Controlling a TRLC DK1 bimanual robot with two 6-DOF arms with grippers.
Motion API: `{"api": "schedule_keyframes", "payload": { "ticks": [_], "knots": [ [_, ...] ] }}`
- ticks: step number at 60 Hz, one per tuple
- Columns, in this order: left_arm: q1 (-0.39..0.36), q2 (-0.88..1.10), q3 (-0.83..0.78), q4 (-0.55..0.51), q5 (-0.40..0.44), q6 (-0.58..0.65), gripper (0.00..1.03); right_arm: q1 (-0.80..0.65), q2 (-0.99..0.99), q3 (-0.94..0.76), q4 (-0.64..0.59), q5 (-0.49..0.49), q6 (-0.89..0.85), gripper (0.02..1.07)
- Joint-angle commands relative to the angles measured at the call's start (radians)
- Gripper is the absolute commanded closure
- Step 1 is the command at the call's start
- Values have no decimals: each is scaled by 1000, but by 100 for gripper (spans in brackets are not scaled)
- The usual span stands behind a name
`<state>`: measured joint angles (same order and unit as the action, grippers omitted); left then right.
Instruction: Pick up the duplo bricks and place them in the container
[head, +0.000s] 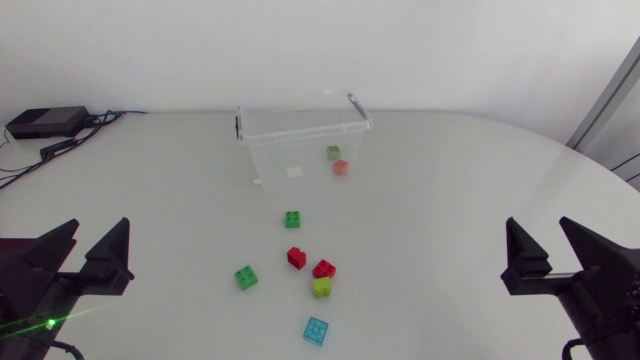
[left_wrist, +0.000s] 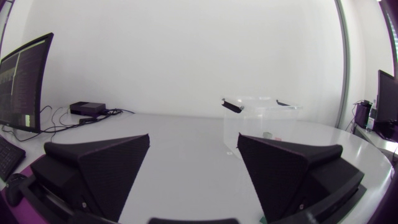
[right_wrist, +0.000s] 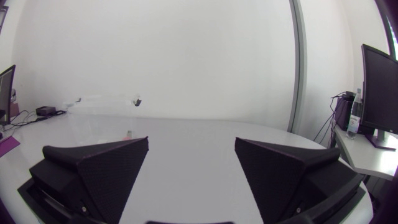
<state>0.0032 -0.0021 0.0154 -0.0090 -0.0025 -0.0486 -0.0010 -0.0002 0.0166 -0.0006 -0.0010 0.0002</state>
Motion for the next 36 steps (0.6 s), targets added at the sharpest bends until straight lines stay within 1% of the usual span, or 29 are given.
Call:
{"api": "schedule_keyframes", "payload": {
  "ticks": [1,31,36],
  "knots": [
    [-5,-10,-14,-6,-5,10,4,7,-4,-17,-7,-5,15,6],
    [1,-12,1,0,-7,9,4,21,-7,-17,2,-4,9,7],
    [4,-12,34,-26,-7,6,4,21,-6,-7,7,-4,3,7]
  ]
}}
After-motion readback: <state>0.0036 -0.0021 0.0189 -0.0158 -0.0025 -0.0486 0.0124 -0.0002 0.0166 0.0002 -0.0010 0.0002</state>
